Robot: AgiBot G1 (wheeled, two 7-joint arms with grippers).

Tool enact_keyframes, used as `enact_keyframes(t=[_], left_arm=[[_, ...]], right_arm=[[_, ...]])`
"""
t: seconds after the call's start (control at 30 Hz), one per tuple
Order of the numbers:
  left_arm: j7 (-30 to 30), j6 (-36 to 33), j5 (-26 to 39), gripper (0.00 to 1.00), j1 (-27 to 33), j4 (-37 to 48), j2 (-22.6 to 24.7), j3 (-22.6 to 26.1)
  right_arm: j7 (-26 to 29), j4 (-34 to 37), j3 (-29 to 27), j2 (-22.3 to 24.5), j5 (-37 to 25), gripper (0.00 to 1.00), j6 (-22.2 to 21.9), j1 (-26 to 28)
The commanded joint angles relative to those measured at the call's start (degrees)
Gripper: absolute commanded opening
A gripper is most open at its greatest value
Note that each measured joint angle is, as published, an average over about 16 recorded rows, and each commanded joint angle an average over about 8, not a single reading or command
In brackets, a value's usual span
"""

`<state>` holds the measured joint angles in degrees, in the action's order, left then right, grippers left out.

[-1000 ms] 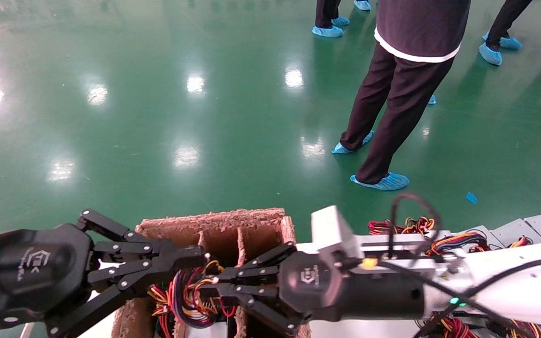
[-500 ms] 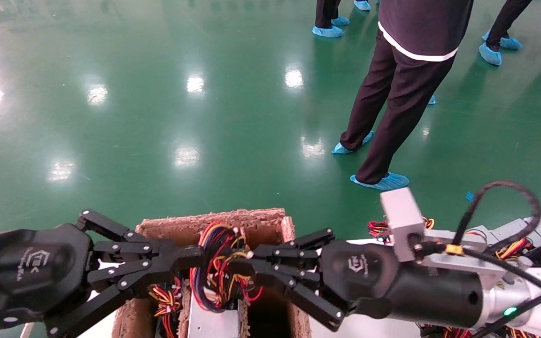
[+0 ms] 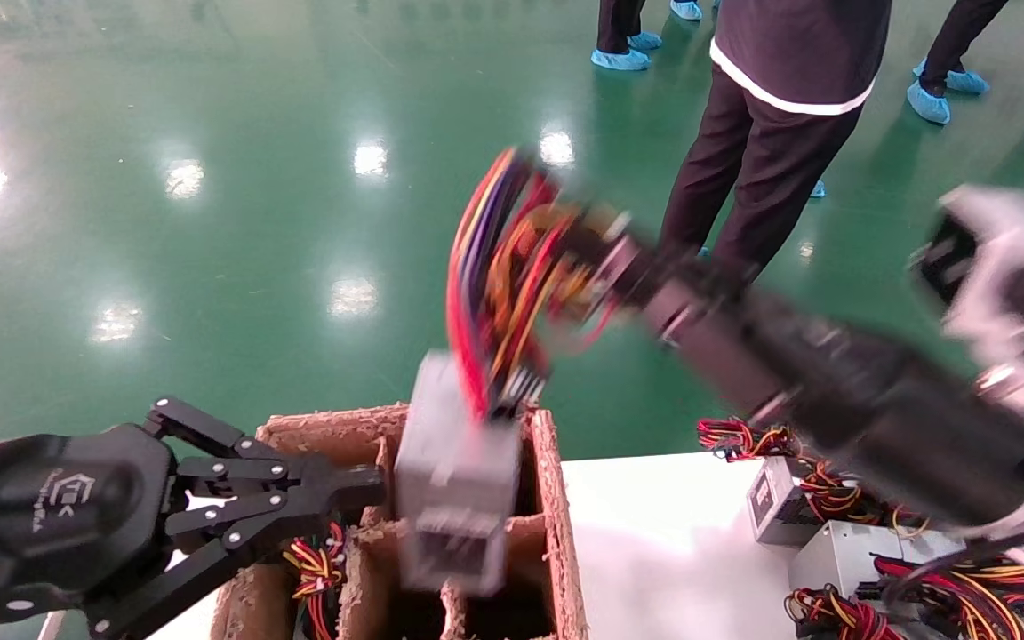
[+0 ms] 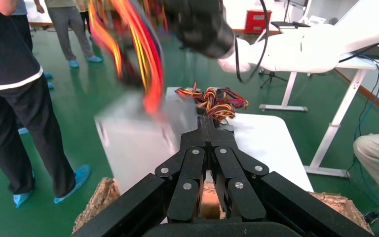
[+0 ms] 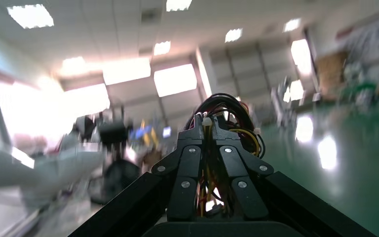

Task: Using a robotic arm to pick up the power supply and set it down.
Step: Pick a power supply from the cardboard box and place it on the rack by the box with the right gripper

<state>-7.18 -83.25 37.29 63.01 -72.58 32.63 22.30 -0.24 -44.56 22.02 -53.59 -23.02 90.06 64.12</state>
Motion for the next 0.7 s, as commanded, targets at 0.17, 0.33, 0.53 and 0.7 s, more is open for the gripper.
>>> enact_keyframes(t=[0.17,0.33,0.53,0.7], left_arm=[[0.0,0.0,0.0,0.00,0.0,0.0,0.0,0.0],[0.0,0.0,0.0,0.00,0.0,0.0,0.0,0.0],[0.0,0.0,0.0,0.00,0.0,0.0,0.0,0.0],[0.0,0.0,0.0,0.00,0.0,0.0,0.0,0.0]], right_arm=[[-0.4,0.3,-2.8,1.5,5.2,0.00,-1.0,0.3],[-1.3,0.4,-5.5,6.0,7.4,0.00,-3.5,-1.1],[-1.7,-0.9,-9.9,13.3,11.3,0.00,-6.6,-6.5],[-2.5,-2.9,-14.0,20.4,14.8,0.00,-8.9,-13.6]])
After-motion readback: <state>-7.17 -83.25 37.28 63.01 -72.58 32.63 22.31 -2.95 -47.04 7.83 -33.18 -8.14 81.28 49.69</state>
